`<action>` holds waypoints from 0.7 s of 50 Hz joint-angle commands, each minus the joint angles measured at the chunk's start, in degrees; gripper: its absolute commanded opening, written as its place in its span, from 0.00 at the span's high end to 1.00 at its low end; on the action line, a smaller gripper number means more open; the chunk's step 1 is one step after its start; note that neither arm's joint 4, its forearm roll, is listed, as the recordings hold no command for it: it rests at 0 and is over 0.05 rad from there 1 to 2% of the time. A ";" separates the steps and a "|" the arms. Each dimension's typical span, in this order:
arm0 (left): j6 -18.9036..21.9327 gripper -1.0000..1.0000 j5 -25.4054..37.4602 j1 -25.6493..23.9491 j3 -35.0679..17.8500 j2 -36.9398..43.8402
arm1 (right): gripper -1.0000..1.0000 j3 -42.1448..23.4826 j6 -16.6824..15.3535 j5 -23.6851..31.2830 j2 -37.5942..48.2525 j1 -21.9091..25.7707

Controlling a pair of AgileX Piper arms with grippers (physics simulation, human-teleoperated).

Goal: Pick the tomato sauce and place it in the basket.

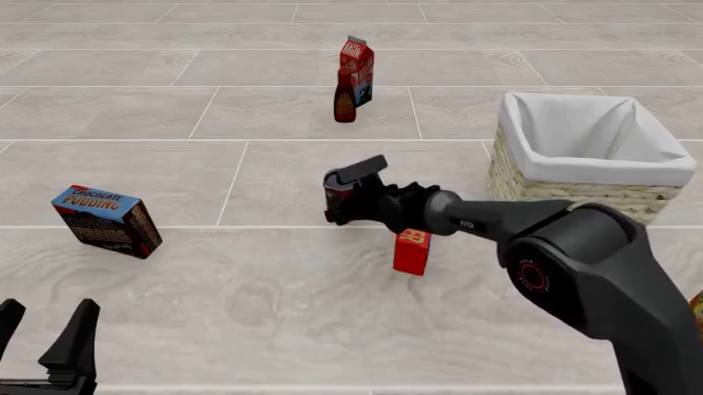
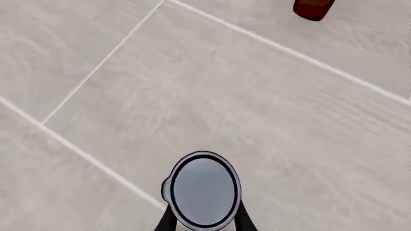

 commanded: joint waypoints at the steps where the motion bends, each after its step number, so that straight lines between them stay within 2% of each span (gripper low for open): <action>1: 0.00 0.00 0.00 0.00 0.00 0.00 | 1.00 0.11 0.58 0.13 -1.27 0.04; 35: 0.00 0.00 0.00 0.00 0.00 0.00 | 1.00 4.08 -0.63 -0.07 -9.43 -0.02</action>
